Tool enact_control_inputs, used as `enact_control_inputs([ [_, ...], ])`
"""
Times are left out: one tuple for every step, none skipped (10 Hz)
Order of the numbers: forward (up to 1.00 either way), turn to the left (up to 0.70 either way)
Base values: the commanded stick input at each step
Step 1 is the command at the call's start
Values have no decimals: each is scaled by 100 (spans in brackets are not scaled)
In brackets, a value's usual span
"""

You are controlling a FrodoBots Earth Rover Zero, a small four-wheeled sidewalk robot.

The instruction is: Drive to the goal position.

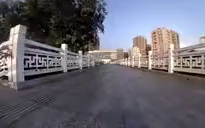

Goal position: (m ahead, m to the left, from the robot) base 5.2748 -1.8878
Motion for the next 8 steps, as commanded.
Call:
enact_control_inputs([
  [45,0],
  [45,0],
  [45,0],
  [45,0],
  [45,0],
  [45,0],
  [45,0],
  [45,0],
])
